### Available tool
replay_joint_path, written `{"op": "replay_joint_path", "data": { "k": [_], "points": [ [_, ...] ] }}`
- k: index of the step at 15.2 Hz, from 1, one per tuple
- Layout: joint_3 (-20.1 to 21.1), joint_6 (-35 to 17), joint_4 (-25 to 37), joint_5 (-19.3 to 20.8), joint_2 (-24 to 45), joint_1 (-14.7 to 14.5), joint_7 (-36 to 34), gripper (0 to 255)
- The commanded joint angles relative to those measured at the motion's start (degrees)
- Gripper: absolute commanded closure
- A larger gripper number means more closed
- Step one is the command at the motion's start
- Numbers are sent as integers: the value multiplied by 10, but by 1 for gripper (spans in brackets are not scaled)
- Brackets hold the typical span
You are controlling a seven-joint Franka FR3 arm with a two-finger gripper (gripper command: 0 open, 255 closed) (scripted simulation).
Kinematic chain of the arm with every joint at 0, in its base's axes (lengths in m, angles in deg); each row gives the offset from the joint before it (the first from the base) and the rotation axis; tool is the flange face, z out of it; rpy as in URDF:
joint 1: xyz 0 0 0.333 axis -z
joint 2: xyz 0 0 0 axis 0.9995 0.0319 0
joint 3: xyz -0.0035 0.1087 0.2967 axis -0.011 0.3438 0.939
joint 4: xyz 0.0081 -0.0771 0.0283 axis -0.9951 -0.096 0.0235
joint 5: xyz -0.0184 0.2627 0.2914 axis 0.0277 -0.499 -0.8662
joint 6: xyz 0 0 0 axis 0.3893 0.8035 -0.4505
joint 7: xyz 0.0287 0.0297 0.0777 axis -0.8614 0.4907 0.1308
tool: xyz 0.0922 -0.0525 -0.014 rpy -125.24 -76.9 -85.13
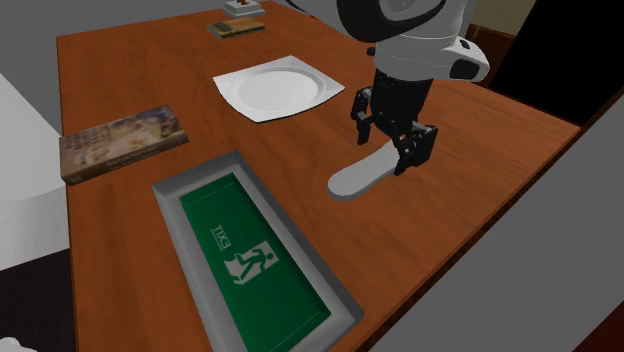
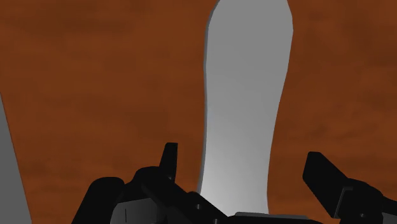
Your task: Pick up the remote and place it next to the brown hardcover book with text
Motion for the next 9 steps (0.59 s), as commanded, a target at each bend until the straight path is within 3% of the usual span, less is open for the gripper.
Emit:
{"op": "replay_joint_path", "data": {
  "k": [1,9],
  "points": [
    [0,-13,-7,0,6,-1,-1,0],
    [0,-29,-14,1,15,-1,-1,0]
  ]
}}
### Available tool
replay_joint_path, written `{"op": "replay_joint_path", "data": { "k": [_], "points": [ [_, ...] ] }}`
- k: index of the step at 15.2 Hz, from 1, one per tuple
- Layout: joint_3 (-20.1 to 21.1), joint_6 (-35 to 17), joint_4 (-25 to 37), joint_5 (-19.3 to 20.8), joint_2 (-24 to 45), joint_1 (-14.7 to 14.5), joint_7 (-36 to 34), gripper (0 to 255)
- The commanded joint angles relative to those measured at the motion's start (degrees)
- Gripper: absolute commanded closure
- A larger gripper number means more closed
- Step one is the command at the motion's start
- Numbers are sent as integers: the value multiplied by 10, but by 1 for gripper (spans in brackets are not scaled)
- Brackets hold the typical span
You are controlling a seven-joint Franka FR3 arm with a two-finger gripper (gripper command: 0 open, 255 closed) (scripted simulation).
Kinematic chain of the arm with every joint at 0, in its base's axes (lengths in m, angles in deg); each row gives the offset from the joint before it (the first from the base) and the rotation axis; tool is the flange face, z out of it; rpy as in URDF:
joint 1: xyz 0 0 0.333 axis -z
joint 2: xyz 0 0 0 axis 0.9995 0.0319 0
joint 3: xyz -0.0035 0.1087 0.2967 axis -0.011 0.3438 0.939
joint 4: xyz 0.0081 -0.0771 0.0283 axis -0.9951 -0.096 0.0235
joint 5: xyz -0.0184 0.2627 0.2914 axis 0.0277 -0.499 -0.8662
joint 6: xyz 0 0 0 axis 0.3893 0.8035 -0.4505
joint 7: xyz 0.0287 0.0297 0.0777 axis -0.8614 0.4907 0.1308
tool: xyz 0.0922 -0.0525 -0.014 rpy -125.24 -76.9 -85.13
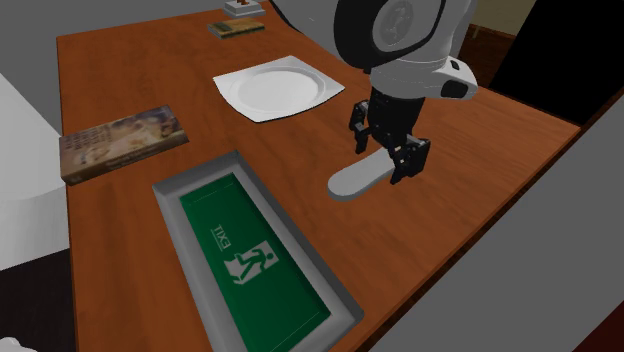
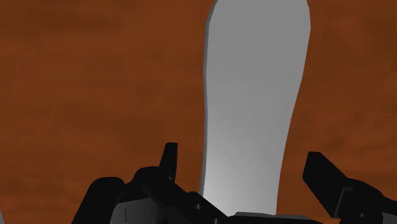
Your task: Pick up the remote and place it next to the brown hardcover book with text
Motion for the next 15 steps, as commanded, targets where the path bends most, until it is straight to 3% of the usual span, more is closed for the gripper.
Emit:
{"op": "replay_joint_path", "data": {
  "k": [1,2,3,15],
  "points": [
    [0,0,0,0,0,0,0,0],
    [0,0,0,0,0,0,0,0],
    [0,0,0,0,0,0,0,255],
    [0,18,9,0,-9,0,0,255]
  ]
}}
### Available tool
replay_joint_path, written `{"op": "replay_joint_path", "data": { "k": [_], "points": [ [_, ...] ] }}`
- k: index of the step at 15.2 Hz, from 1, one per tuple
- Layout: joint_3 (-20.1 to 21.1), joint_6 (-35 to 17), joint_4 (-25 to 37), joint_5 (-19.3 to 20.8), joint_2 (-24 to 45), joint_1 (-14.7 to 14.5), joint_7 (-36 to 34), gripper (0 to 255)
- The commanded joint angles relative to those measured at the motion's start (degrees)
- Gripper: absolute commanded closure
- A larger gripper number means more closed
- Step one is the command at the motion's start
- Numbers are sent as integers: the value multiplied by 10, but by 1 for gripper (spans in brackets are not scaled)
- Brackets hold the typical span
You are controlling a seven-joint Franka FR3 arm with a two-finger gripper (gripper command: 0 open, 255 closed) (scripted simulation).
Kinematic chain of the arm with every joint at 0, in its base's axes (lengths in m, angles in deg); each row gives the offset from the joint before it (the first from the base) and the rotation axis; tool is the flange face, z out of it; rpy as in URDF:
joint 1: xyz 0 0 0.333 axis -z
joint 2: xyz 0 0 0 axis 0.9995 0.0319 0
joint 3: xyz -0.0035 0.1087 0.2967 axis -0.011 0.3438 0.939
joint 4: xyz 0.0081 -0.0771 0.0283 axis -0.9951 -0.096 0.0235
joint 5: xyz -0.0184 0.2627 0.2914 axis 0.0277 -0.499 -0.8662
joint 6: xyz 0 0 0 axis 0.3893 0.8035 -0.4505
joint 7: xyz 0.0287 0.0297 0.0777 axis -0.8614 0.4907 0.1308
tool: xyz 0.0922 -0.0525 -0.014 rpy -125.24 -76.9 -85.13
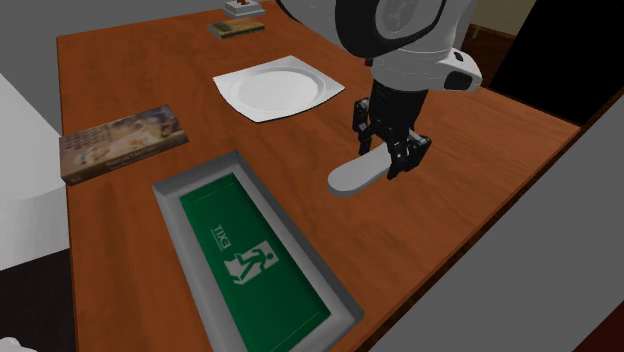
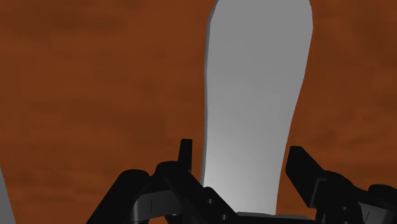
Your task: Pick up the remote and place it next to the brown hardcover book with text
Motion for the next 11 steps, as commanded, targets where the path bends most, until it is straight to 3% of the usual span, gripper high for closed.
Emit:
{"op": "replay_joint_path", "data": {
  "k": [1,11],
  "points": [
    [0,11,4,0,-7,0,0,255],
    [1,77,47,-1,-30,0,0,255]
  ]
}}
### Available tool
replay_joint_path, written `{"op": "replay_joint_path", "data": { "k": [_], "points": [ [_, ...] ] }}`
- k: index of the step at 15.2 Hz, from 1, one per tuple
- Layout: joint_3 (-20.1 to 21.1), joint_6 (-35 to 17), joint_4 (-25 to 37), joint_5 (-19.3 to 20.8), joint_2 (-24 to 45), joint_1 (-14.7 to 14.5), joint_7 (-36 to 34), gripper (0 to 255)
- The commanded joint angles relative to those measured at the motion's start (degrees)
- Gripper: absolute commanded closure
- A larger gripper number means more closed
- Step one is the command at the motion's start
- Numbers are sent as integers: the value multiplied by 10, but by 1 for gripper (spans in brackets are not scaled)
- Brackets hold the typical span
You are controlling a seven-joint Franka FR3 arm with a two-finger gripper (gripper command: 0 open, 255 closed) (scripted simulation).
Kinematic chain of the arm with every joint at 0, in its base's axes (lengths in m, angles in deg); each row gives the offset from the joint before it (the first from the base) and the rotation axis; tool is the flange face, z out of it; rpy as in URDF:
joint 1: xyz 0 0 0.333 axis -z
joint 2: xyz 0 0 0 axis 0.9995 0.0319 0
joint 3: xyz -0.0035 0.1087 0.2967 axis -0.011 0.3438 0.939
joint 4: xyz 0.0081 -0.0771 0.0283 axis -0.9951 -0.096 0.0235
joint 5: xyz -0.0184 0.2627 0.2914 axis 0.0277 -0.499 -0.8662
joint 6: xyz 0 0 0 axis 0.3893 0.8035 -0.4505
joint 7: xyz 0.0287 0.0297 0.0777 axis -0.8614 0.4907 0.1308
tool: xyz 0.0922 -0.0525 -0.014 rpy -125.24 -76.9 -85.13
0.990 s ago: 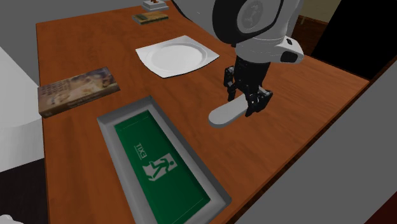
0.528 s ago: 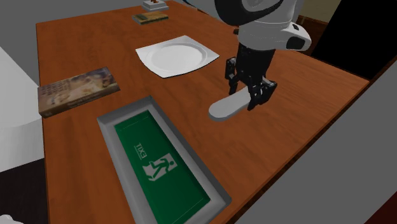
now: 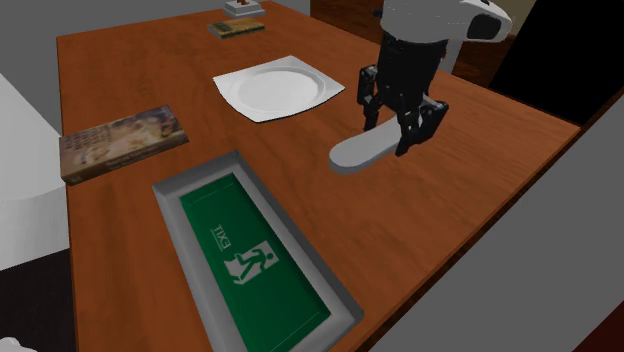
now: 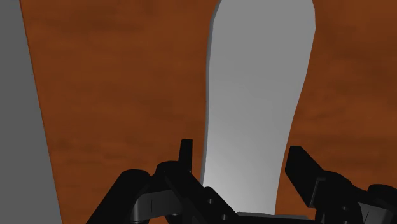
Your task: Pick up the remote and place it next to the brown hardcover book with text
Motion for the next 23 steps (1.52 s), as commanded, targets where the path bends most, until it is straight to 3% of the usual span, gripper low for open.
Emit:
{"op": "replay_joint_path", "data": {
  "k": [1,4,12,23],
  "points": [
    [0,14,8,0,-6,0,-1,255],
    [0,32,23,0,-10,0,-1,255],
    [12,-51,-247,-7,-196,-15,-26,255],
    [40,-90,-513,-32,-425,-44,-68,255]
  ]
}}
